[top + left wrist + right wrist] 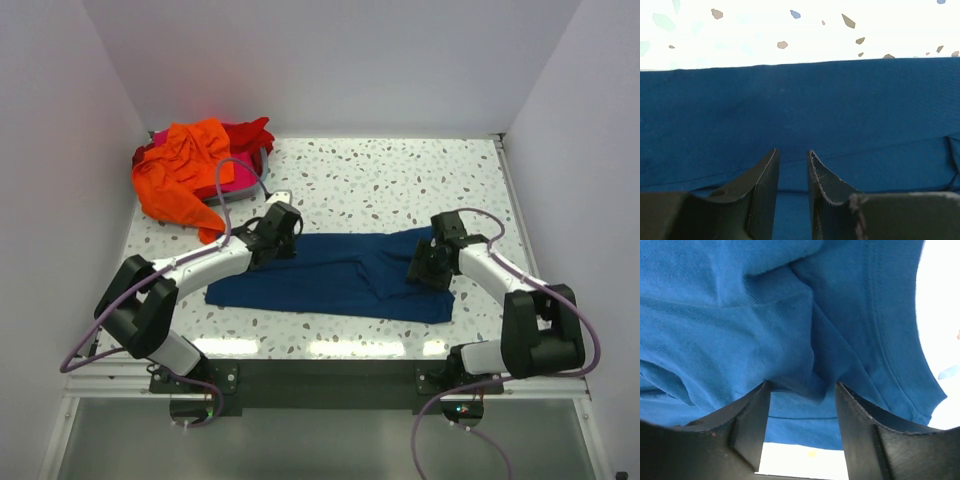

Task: Fold and stack the t-shirts
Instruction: Fold the tshirt

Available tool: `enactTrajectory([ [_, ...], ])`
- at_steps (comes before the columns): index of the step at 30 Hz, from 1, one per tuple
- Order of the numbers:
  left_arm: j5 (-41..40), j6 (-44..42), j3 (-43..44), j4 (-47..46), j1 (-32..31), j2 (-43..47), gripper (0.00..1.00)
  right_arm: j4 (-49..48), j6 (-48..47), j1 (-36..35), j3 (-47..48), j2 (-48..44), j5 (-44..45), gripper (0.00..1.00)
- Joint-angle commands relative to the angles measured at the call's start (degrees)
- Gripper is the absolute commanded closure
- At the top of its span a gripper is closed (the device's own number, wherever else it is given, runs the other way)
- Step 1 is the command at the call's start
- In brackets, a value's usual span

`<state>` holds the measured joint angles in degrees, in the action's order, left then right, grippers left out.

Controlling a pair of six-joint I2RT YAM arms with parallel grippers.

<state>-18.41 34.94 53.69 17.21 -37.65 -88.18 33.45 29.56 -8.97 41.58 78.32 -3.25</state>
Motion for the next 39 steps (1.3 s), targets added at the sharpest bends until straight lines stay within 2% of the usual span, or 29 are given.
enactTrajectory([
  [1,-1.19,0.49,-0.6,-1.91,-0.14,0.21,0.67,-3.66,-0.55,0.1,0.08,1.3,-2.03,0.44],
  [8,-1.45,0.13,-2.1,-4.63,-0.14,-5.86,0.67,-0.23,-2.93,0.1,1.31,-0.71,-0.01,0.57],
  [9,-1.01,0.39,-2.8,-4.99,-0.14,-6.21,0.67,0.38,-3.1,0.1,1.31,-1.41,0.25,0.64],
  [11,-0.66,0.39,-3.24,-5.7,-0.14,-6.56,0.67,1.09,-3.54,0.1,1.39,-1.86,0.43,0.7],
  [16,-0.39,-0.04,-3.94,-6.14,-0.06,-7.09,0.67,5.47,-4.16,0.1,2.1,-4.14,0.96,1.0],
  [27,1.71,-1.8,-3.07,-7.89,-0.14,-9.81,0.67,19.36,-3.02,0.09,6.76,-12.41,-0.27,1.0],
  [35,2.59,-3.47,-2.8,-8.07,-0.14,-9.82,0.68,21.3,-1.0,0.1,5.53,-14.16,-6.07,1.0],
  [39,2.42,-4.18,-2.89,-7.81,-0.14,-9.55,0.68,23.23,-0.56,0.1,5.35,-15.13,-3.18,0.98],
])
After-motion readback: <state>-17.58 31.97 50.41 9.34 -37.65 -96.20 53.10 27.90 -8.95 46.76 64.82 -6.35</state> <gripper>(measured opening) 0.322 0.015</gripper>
